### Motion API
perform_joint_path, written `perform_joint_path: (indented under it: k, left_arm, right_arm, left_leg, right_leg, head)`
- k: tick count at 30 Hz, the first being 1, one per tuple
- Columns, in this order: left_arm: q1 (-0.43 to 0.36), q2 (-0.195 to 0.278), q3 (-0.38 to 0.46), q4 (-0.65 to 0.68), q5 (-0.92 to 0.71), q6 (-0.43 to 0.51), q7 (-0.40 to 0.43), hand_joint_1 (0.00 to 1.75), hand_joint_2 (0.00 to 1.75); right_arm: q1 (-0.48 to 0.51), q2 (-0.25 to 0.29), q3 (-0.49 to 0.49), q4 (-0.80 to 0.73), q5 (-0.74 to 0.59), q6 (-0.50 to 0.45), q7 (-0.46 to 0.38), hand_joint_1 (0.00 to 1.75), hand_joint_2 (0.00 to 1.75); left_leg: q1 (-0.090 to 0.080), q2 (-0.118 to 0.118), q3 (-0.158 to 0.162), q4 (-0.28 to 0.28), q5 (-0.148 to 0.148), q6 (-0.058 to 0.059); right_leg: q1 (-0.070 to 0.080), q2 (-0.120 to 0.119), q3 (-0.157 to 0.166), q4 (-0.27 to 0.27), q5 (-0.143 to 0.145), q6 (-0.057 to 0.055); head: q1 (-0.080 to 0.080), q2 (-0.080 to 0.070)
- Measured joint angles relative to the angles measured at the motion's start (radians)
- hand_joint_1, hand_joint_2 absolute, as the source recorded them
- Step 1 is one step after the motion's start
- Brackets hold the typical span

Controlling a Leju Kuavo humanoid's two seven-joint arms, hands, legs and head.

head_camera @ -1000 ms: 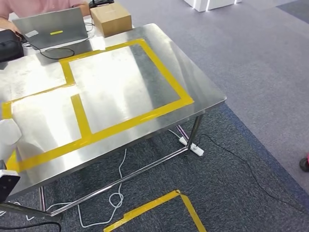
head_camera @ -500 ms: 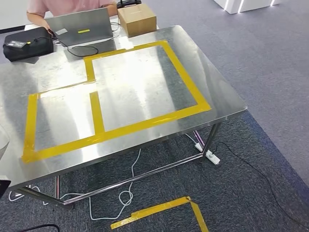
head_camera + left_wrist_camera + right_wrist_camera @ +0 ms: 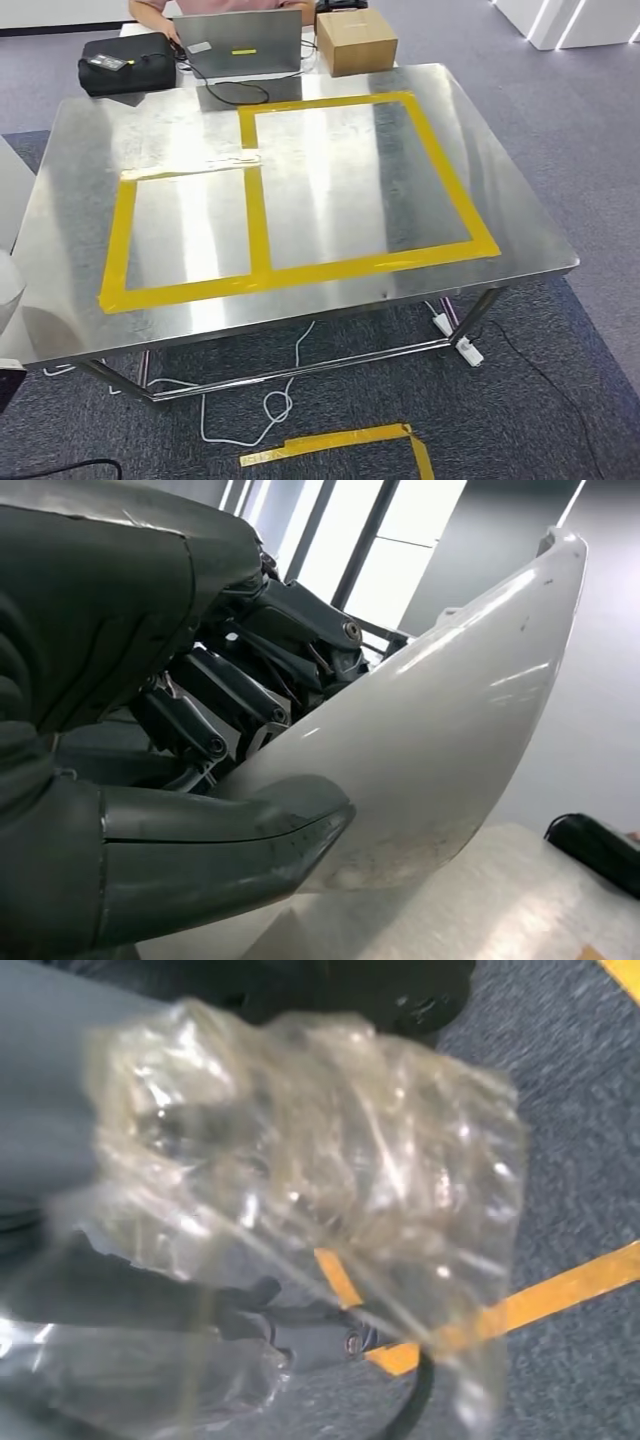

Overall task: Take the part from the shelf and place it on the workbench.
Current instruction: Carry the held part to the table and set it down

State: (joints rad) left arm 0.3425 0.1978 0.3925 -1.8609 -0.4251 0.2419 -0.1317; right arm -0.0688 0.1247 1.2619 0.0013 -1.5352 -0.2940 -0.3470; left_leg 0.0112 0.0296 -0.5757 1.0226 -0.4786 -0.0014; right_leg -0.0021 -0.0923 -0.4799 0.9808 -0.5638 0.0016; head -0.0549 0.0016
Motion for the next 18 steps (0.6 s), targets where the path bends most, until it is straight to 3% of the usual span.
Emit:
perform_joint_path:
  k: [1,4,7,11,15,18]
  left_arm:
    - [-0.008,-0.002,-0.011,0.0,0.001,0.004,-0.01,1.75,1.75]
    - [-0.038,-0.005,-0.068,0.002,-0.002,0.034,-0.026,1.75,1.75]
    - [-0.061,-0.004,-0.119,0.005,-0.006,0.056,-0.027,1.75,1.75]
    - [-0.068,0.0,-0.148,0.005,-0.005,0.067,-0.027,1.75,1.75]
    - [-0.087,0.005,-0.193,0.008,-0.008,0.08,-0.04,1.75,1.75]
    - [-0.135,0.007,-0.28,0.018,-0.033,0.108,-0.064,1.75,1.75]
  right_arm:
    - [-0.002,0.0,0.002,0.0,-0.001,0.003,0.0,0.0,0.0]
    - [-0.004,0.0,0.005,0.0,-0.004,0.012,-0.001,0.0,0.0]
    - [-0.003,0.0,0.01,0.0,-0.006,0.014,-0.002,0.0,0.0]
    - [-0.001,0.0,0.013,0.0,-0.006,0.015,-0.002,0.0,0.0]
    - [-0.001,0.0,0.017,0.0,-0.007,0.021,-0.006,0.0,0.0]
    - [-0.002,0.0,0.024,0.0,-0.008,0.025,-0.007,0.0,0.0]
  left_leg:
    - [-0.001,-0.001,0.0,0.0,-0.001,0.001]
    - [-0.006,-0.001,0.0,0.0,-0.004,0.006]
    - [-0.009,0.003,0.0,0.001,-0.006,0.009]
    - [-0.012,0.008,0.0,0.001,-0.007,0.01]
    - [-0.011,0.008,0.002,0.001,-0.006,0.01]
    - [-0.01,0.007,0.002,0.001,-0.005,0.01]
  right_leg:
    - [0.0,0.0,0.0,0.0,0.0,-0.007]
    - [-0.003,0.002,0.001,-0.004,0.004,-0.005]
    - [-0.006,0.008,0.001,-0.006,0.008,0.006]
    - [-0.011,0.012,0.0,-0.009,0.008,0.038]
    - [-0.01,0.011,-0.001,-0.009,0.008,0.04]
    - [-0.01,0.01,0.0,-0.008,0.008,0.04]
  head:
    - [0.0,0.0]
    - [0.0,0.0]
    - [0.0,0.0]
    - [0.0,0.0]
    - [-0.001,0.0]
    - [-0.001,0.0]
